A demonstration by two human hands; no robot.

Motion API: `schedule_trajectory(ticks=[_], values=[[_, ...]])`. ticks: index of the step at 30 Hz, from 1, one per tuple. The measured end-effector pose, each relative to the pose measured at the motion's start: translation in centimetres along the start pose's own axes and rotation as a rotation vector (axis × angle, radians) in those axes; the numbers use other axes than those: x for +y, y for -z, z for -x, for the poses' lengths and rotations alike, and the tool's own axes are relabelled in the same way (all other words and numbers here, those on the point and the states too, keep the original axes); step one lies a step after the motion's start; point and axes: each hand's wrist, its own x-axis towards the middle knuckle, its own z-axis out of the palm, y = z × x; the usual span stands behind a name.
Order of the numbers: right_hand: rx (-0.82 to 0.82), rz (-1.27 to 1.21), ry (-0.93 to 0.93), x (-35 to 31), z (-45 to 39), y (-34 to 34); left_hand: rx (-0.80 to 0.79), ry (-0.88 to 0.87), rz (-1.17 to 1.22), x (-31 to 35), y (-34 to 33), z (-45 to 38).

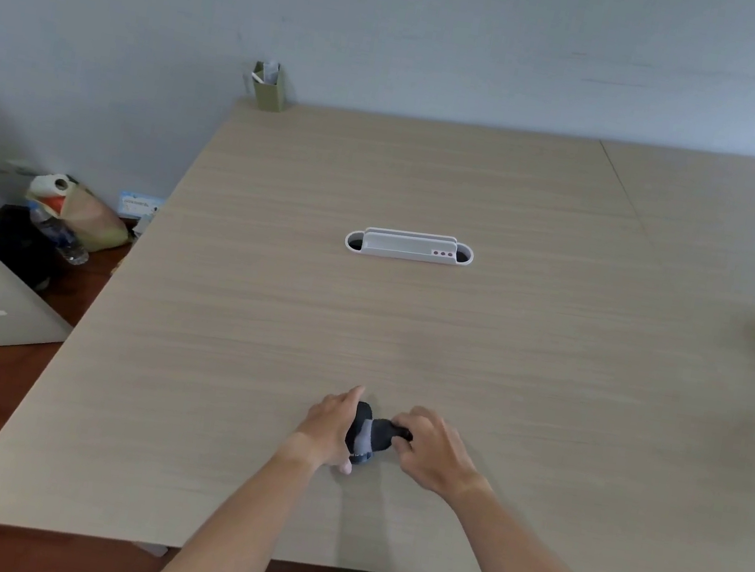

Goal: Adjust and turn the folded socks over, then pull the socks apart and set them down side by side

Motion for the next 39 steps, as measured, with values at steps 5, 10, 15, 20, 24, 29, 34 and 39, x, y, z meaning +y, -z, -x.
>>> schedule_trajectory(ticks=[5,10,15,20,24,29,34,39], values=[[0.187,-0.035,-0.140,-0.7,0.2,-0.8,0.025,-0.032,-0.051,0.2,0.0,0.1],[0.092,0.026,-0.114,-1.0,0.5,-1.3,0.055,-0.025,-0.045,0.1,-1.1,0.2],[0.160,-0.012,-0.154,-0.7,0.3,-1.1,0.046,-0.007,-0.077,0.2,-0.8,0.1],[0.019,0.079,-0.138,-1.7,-0.8,-0.6,0.017,-0.023,-0.097,-0.2,-0.4,0.0],[0.086,0.126,-0.211,-2.1,-1.8,-0.1,-0.023,-0.032,-0.097,-0.5,-0.3,-0.1],[-0.008,0.100,-0.201,-2.3,-2.4,0.5,-0.017,0.029,0.024,-0.4,-0.2,0.5],[0.007,-0.042,-0.137,-1.6,-1.5,0.8,-0.021,0.040,0.053,-0.1,0.1,0.8],[0.067,0.033,-0.169,-0.8,-0.3,0.2,0.001,0.031,0.058,0.0,-0.1,1.0]])
